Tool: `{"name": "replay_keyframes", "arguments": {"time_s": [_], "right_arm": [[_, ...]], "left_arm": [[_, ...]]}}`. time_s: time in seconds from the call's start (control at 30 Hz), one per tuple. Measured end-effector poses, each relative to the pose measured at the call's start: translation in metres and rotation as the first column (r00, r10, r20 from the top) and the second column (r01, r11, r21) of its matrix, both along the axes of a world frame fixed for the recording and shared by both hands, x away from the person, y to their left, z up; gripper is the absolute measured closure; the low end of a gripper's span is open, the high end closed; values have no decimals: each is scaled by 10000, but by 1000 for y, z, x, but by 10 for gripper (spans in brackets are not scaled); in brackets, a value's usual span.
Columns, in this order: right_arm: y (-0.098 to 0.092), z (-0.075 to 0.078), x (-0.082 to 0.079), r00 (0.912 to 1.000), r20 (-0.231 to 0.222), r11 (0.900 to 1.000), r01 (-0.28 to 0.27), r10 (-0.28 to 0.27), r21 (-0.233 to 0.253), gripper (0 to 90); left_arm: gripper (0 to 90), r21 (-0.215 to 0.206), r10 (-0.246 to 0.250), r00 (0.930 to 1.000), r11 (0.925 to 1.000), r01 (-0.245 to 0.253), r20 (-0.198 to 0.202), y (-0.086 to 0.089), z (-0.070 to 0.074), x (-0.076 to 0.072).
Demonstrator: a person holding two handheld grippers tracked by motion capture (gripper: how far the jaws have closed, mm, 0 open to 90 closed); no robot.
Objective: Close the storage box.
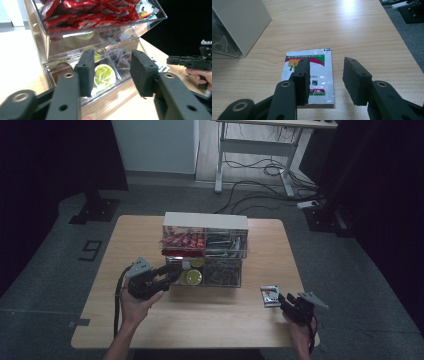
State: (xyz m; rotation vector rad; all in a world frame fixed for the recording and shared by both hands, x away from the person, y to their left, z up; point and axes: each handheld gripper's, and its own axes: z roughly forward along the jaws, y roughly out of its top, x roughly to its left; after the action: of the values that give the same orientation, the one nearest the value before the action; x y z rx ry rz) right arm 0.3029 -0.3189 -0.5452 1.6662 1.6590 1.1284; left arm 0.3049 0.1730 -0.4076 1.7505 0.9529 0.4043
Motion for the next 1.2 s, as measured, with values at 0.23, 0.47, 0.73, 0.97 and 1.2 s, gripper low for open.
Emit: {"name": "replay_keyframes", "arguments": {"time_s": [0.23, 0.47, 0.73, 0.97, 1.2], "right_arm": [[1, 1, -1, 9999, 93, 9999, -130, 130, -4, 566], [8, 6, -5, 9963, 526, 9974, -674, 686, -246, 551], [14, 7, -11, 9847, 759, 9874, -1549, 1569, -325, 485], [19, 4, -19, 9732, 704, 9752, -2156, 2188, -508, 435], [22, 3, -28, 9638, 597, 9651, -2571, 2598, -490, 383]], "left_arm": [[419, 224, 97, 10000, 9997, -97, 16, 5, -15, -8], [390, 567, 354, 9994, 9978, -352, -34, 9, -31, -13], [378, 1112, 671, 9971, 9918, -627, -363, 12, -62, -15], [373, 1490, 859, 9943, 9859, -756, -639, 13, -86, -16], [373, 1798, 1009, 9913, 9801, -845, -841, 18, -100, -15]]}}
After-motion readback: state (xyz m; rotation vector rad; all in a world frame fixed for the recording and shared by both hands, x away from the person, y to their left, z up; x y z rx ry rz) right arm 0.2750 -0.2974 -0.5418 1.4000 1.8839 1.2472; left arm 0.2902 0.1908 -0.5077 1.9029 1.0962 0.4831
